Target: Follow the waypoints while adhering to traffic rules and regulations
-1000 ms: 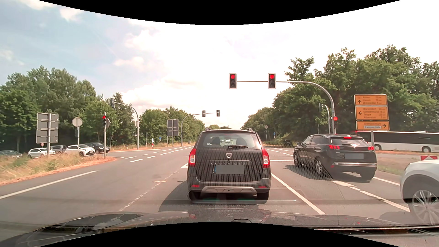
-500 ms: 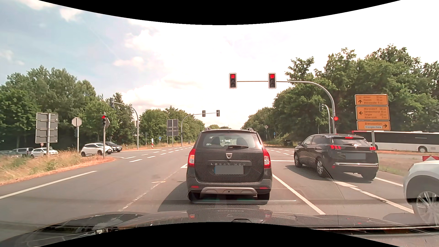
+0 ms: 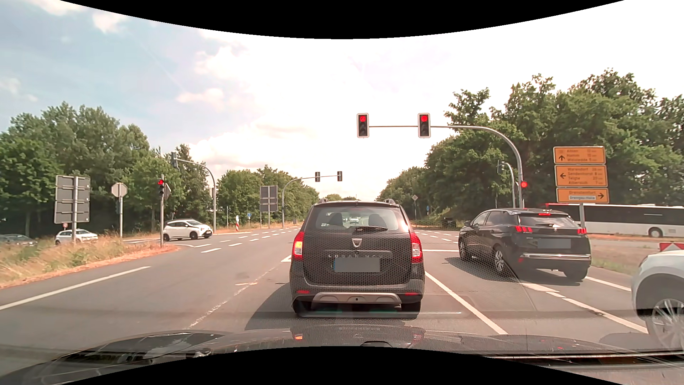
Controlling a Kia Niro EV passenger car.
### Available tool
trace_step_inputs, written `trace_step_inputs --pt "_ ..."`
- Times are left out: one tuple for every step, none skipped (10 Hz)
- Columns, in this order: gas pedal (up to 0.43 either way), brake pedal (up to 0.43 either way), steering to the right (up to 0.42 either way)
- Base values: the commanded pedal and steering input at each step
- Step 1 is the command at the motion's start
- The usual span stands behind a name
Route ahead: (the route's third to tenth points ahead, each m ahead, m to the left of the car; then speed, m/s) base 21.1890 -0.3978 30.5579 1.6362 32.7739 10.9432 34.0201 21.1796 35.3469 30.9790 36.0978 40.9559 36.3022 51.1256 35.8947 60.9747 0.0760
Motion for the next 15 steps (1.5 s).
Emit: trace_step_inputs --pt "0.000 0.122 -0.003" --pt "0.000 0.128 -0.003" --pt "0.000 0.134 -0.003" --pt "0.000 0.152 -0.003" --pt "0.000 0.159 -0.003" --pt "0.000 0.165 -0.003" --pt "0.000 0.165 -0.003" --pt "0.000 0.165 -0.003" --pt "0.000 0.165 -0.003" --pt "0.000 0.165 -0.003" --pt "0.000 0.171 -0.003" --pt "0.000 0.171 -0.003" --pt "0.000 0.171 -0.003" --pt "0.000 0.171 -0.003" --pt "0.000 0.165 -0.003"
